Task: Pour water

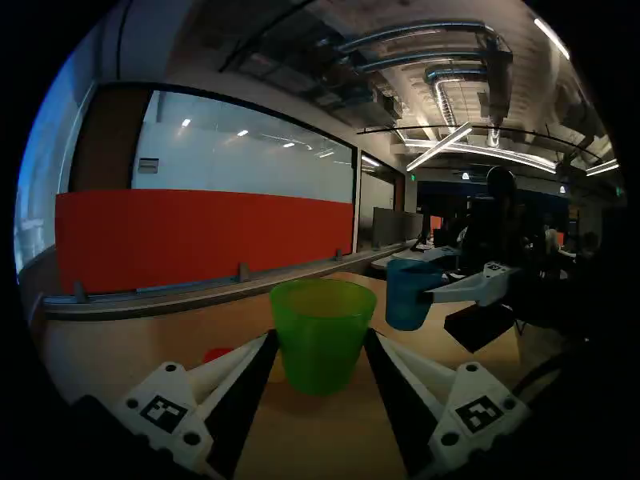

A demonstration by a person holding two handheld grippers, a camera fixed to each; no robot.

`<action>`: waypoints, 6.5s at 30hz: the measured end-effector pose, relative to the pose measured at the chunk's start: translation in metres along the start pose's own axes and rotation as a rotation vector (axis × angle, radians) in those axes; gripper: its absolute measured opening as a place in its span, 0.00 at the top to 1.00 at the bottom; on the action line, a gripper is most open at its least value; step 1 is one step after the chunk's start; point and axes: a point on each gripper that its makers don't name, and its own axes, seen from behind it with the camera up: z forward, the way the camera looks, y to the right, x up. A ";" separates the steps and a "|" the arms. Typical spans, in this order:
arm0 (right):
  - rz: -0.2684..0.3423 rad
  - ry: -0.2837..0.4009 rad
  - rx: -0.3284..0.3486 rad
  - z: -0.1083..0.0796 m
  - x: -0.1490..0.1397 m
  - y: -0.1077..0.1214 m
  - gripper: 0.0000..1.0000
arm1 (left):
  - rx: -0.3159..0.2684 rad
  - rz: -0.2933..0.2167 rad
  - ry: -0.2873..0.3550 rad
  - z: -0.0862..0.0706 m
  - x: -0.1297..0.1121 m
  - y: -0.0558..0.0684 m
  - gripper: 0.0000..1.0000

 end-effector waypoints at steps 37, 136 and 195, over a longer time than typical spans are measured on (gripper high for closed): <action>-0.235 0.034 0.042 0.029 0.065 0.006 0.11 | -0.070 -0.011 0.002 0.002 -0.009 0.022 0.22; -1.106 0.003 -0.037 0.061 0.138 -0.004 0.11 | -0.125 0.027 0.022 0.012 0.003 0.047 0.22; -1.341 0.031 -0.095 0.062 0.160 -0.002 0.12 | -0.128 0.035 0.025 0.013 0.008 0.051 0.21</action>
